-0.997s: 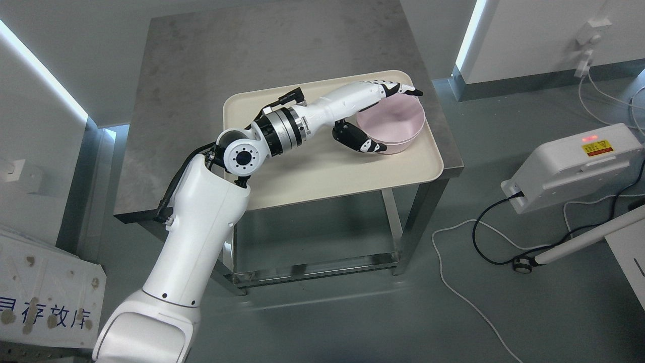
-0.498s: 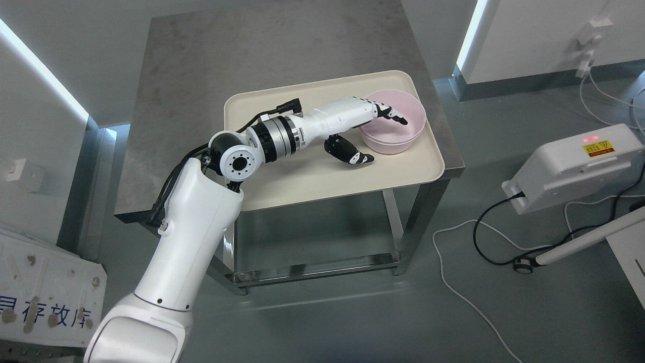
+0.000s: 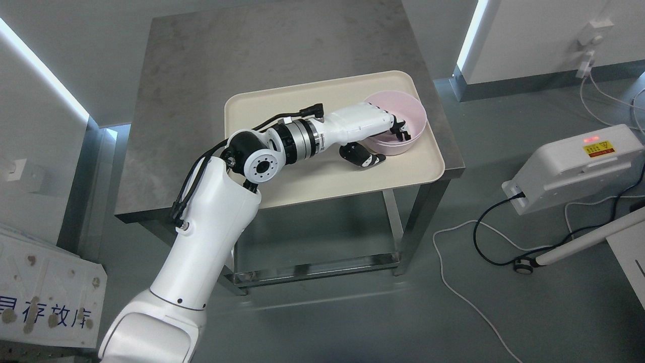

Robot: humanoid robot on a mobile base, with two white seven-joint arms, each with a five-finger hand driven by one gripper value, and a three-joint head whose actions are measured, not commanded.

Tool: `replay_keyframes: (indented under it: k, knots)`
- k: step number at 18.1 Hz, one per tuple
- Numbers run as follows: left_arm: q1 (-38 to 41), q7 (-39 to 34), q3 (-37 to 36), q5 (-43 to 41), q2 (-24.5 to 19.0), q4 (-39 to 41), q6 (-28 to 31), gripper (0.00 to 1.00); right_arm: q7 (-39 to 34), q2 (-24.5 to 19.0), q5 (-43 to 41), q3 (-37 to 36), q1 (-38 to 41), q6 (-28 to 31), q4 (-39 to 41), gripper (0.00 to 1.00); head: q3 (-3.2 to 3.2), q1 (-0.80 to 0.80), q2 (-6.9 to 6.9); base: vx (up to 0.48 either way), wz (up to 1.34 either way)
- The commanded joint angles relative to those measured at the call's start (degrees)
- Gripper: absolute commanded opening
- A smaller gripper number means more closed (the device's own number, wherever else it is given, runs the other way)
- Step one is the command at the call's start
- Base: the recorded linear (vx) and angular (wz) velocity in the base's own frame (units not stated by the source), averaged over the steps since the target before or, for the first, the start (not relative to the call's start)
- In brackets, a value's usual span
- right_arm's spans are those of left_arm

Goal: Stack pink IKEA bowls on left shelf middle
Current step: 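Grip the stacked pink bowls with the left hand and lift them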

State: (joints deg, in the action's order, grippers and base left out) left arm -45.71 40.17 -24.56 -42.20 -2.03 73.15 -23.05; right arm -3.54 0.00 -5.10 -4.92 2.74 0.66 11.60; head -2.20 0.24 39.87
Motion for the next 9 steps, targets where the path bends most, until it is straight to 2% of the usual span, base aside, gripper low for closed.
replay_keyframes:
  k: [1,5,7,9]
  knots:
    - [-1.22,0.08,0.21,-2.54,1.03,-2.13,-0.15,0.29,0.02,1.0,0.0,0.0,-0.02,0.04,0.0,1.0,0.0,0.0,0.0,0.0,0.0]
    - [-1.22,-0.18,3.28,-2.01,1.03,-2.39,-0.86,0.16,0.02,1.0,0.0,0.0,-0.02,0.04,0.0,1.0,0.0,0.0,0.0,0.0,0.0]
    - [-1.31,-0.36,7.31,-1.66,1.03,-2.39,-3.31,0.09,0.02,1.0,0.0,0.0,-0.02,0.04,0.0,1.0,0.0,0.0,0.0,0.0,0.0]
    - [-1.22,-0.36,11.88,-1.39,1.03,-2.31,-6.91,0.07,0.02,1.0,0.0,0.0,-0.02,0.04,0.0,1.0,0.0,0.0,0.0,0.0,0.0]
